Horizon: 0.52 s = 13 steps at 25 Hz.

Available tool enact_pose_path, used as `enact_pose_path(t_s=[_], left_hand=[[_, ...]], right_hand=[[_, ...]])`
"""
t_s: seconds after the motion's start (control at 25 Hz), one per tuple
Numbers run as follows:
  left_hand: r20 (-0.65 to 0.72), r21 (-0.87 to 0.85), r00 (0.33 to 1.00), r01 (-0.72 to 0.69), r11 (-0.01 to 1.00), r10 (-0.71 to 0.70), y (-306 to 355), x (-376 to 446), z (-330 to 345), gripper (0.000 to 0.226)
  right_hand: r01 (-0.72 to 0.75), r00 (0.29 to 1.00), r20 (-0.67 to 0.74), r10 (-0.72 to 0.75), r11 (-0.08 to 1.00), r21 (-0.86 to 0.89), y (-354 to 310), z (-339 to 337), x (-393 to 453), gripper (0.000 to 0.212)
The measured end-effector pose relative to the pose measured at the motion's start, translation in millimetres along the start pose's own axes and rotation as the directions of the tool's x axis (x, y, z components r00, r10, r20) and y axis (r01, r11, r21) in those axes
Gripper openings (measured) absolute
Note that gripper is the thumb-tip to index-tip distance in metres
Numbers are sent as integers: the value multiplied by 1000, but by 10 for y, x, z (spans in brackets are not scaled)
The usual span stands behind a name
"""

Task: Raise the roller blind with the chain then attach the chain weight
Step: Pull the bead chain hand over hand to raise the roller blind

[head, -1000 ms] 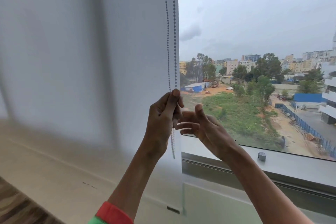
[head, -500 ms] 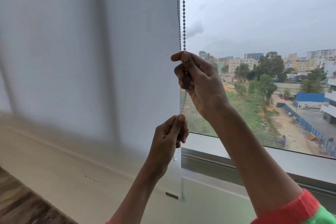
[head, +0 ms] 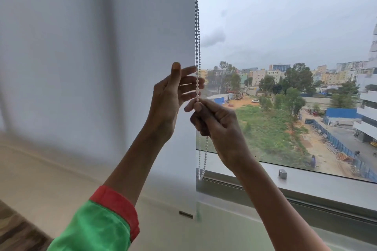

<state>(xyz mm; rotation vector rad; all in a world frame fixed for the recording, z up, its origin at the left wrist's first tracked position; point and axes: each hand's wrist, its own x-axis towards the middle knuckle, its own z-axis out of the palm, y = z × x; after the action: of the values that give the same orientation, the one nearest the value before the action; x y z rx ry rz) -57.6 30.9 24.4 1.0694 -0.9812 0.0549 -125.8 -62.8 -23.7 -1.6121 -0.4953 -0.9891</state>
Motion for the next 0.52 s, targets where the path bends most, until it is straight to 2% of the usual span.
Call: enact_pose_path(t_s=[0.16,0.36,0.52], left_hand=[[42,-84,998,-33,996,37,281,164,196,36],[30,-236,1000,4,972,3,371,165,370,34],[17,-206,1000,1,978,3,297,35,379,34]], right_hand=[[-16,999,32,16,1000,-16,24,-44,-139,25],[-1,999,48,1,1000,6,19,-86,-146,25],[-59,992,116,53,997,48,127,-152,-194,25]])
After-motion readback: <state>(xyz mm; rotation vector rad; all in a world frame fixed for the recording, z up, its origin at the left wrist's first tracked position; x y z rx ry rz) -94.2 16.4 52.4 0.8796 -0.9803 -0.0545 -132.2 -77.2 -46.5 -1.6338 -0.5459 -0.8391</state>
